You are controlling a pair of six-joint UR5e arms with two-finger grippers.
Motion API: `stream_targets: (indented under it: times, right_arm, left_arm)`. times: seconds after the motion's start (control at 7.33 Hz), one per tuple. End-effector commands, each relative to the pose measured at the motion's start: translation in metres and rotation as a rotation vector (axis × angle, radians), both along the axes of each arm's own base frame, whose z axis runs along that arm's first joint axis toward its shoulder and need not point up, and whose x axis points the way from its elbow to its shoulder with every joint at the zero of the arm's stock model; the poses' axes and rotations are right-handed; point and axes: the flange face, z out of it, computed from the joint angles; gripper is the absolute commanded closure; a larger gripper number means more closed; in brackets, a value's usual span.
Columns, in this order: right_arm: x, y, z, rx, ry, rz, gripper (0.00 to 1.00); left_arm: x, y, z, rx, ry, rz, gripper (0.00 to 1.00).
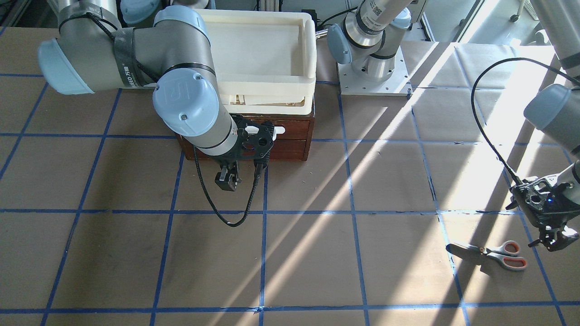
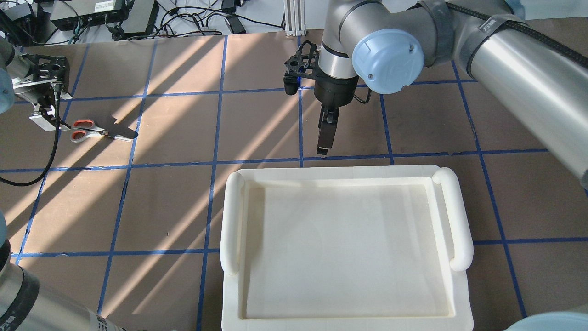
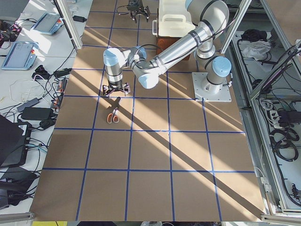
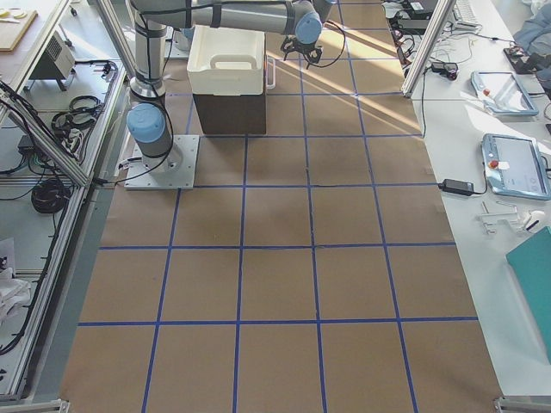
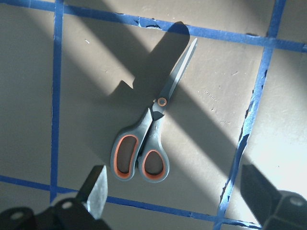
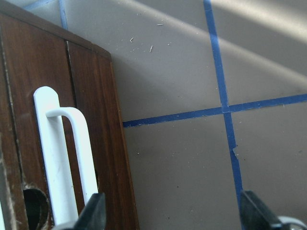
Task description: Place scissors in drawer with both arms
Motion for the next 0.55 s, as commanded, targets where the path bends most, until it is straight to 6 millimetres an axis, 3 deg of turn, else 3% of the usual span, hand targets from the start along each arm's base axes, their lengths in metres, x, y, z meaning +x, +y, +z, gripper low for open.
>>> stream_targets:
  times: [0.0, 0.14, 0.41]
  right_arm:
    - [0.012, -0.013, -0.012, 0.092, 0.005, 0.108, 0.01]
    - [0.017, -0.007, -0.023, 0.181, 0.020, 0.173, 0.01]
    - [0.033, 0.002, -0.038, 0.192, 0.070, 0.298, 0.02]
  left_arm:
    - [0.009, -0.014, -0.049, 0.015, 0.006, -0.124, 0.00]
    - [0.012, -0.017, -0.062, 0.016, 0.004, -0.150, 0.00]
    - [0.014, -0.021, -0.084, 0.033, 0.017, -0.172, 0.02]
